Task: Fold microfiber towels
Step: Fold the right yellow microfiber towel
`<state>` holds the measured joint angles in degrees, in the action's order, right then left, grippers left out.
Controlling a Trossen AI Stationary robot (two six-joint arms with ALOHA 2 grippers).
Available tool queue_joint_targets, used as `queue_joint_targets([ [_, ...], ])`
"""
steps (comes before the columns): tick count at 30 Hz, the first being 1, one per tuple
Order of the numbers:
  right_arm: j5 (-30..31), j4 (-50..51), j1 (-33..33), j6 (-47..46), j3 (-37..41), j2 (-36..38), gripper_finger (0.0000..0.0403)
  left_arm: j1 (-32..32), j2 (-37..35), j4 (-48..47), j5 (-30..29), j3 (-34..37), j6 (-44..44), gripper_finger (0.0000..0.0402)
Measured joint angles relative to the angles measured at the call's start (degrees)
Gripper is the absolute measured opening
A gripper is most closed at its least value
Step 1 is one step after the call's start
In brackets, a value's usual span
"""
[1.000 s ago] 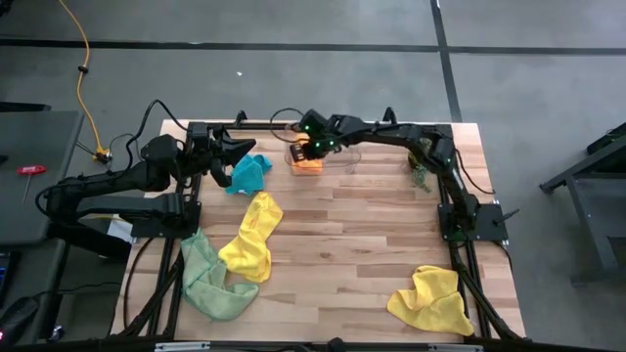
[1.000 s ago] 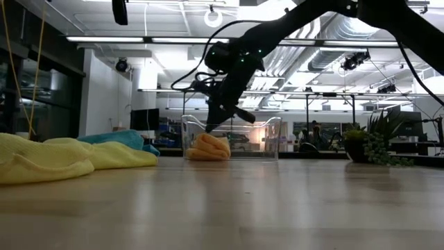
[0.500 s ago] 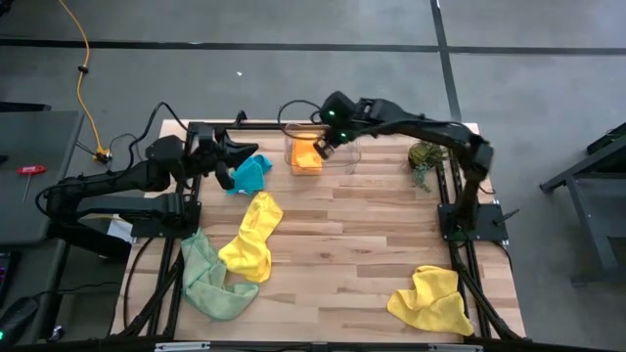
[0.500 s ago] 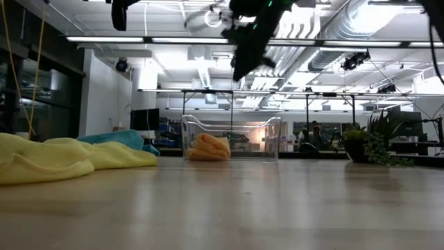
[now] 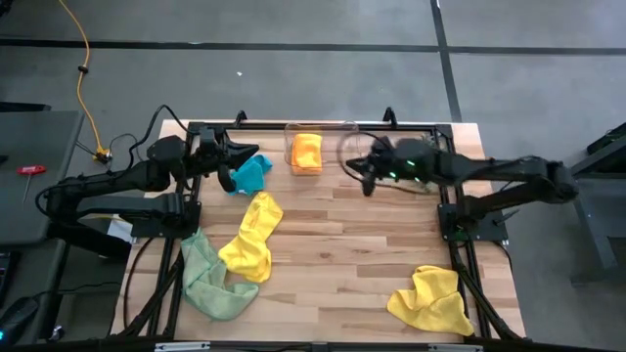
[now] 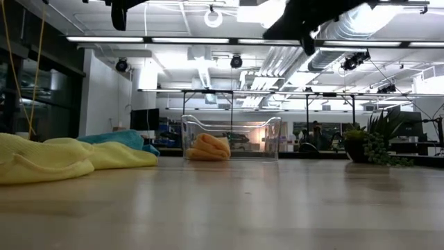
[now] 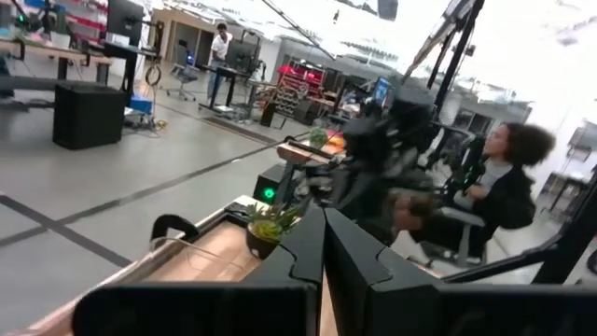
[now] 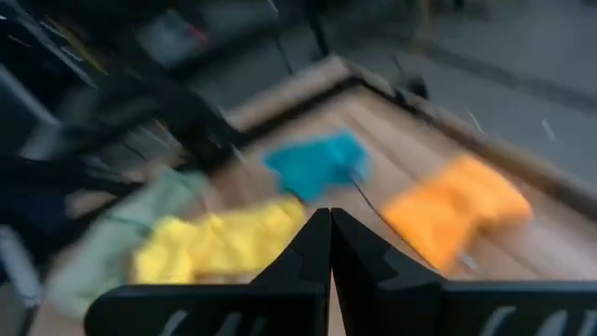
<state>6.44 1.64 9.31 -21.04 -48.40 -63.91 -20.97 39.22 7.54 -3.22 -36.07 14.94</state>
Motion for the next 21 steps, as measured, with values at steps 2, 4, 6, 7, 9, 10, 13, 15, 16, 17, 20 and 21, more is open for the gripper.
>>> queue_joint_targets([
  [2, 0.0, -7.3, -1.3, 3.8, 4.4, 3.5, 0.0, 0.0, 0.0, -0.4, 0.0, 0.0, -2.5, 0.0],
  [4, 0.0, -13.2, -2.3, 7.5, 7.8, 6.4, 0.0, 0.0, 0.0, -0.7, 0.4, 0.0, -5.1, 0.0],
  [6, 0.0, -16.3, -3.0, 10.2, 9.7, 8.7, 0.0, 0.0, 0.0, -0.9, 0.9, 0.0, -7.1, 0.0],
  [7, 0.0, -16.5, -3.1, 10.9, 10.3, 9.6, 0.0, 0.0, 0.0, -0.9, 1.0, 0.0, -8.0, 0.0],
  [9, 0.0, -16.1, -3.3, 10.7, 10.5, 10.6, 0.0, 0.0, 0.0, -0.9, 1.1, 0.0, -9.1, 0.0],
  [10, 0.0, -16.1, -3.4, 10.6, 10.5, 11.0, 0.0, 0.0, 0.0, -0.9, 1.1, 0.0, -9.2, 0.0],
  [13, -0.1, -16.2, -3.4, 10.6, 10.3, 11.3, 0.0, 0.0, 0.0, -0.9, 1.1, 0.0, -9.2, 0.0],
  [15, -0.3, -16.2, -3.4, 10.6, 10.3, 11.3, 0.0, 0.0, 0.0, -0.9, 1.0, 0.0, -9.2, 0.0],
  [16, -0.3, -16.2, -3.4, 10.6, 10.3, 11.3, 0.0, 0.0, 0.0, -0.9, 1.0, 0.0, -9.2, 0.0],
  [17, -0.3, -16.2, -3.4, 10.6, 10.3, 11.3, 0.0, 0.0, 0.0, -0.9, 1.0, 0.0, -9.2, 0.0],
  [20, -0.4, -16.2, -3.4, 10.6, 10.3, 11.3, 0.0, 0.0, 0.0, -0.9, 1.0, 0.0, -9.2, 0.0],
  [21, -0.4, -16.1, -3.4, 10.4, 10.3, 11.3, 0.0, 0.0, 0.0, -0.9, 1.0, 0.0, -9.2, 0.0],
])
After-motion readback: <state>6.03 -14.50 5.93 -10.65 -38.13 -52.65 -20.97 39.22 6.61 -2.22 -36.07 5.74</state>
